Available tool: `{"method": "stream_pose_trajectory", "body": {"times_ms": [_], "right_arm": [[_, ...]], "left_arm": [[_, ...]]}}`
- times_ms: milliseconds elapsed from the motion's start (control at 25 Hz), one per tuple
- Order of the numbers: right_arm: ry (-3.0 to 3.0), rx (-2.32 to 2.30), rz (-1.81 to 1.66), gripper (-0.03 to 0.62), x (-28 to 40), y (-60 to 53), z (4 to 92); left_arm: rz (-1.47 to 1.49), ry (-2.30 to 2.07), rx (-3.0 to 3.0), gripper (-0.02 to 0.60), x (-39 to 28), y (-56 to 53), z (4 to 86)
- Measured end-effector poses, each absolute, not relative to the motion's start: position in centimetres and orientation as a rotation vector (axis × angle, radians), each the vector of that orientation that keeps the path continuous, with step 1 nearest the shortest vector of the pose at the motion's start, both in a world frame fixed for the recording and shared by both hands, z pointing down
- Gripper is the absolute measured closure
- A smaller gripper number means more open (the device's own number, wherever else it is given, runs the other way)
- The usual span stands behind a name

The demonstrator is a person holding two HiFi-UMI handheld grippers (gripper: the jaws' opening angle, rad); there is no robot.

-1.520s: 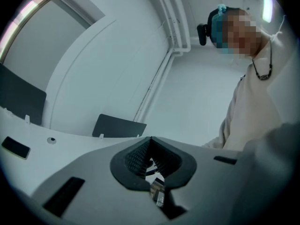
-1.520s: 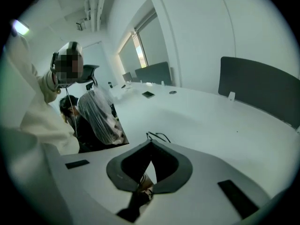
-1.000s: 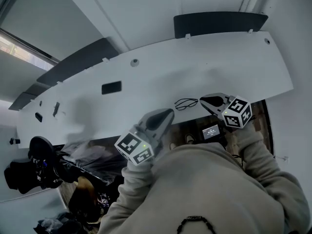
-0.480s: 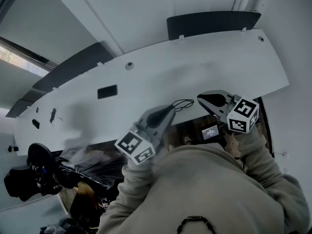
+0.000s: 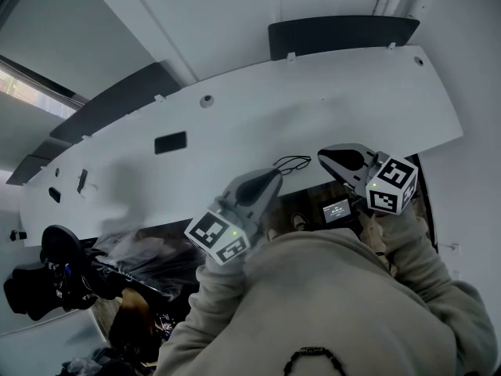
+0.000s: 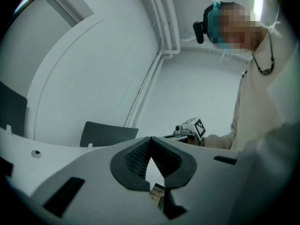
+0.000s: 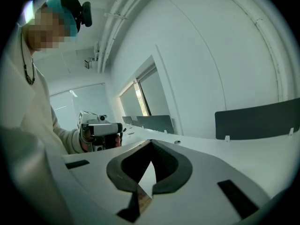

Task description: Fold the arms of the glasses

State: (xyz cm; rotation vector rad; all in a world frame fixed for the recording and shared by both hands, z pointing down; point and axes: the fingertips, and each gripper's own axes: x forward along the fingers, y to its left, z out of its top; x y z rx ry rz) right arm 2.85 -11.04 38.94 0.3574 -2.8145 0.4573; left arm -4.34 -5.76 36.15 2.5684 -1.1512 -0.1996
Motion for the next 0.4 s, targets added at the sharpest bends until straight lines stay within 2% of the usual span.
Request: {"method": "stream_pose_trajectory", "body": {"times_ms": [400], "right_arm": [[-2.81, 0.342, 0.453, 0.574, 2.6, -10.33, 38.9]], "left_arm": [[-0.196, -1.148, 2.566, 0.575, -4.5, -4.89, 36.25]]}}
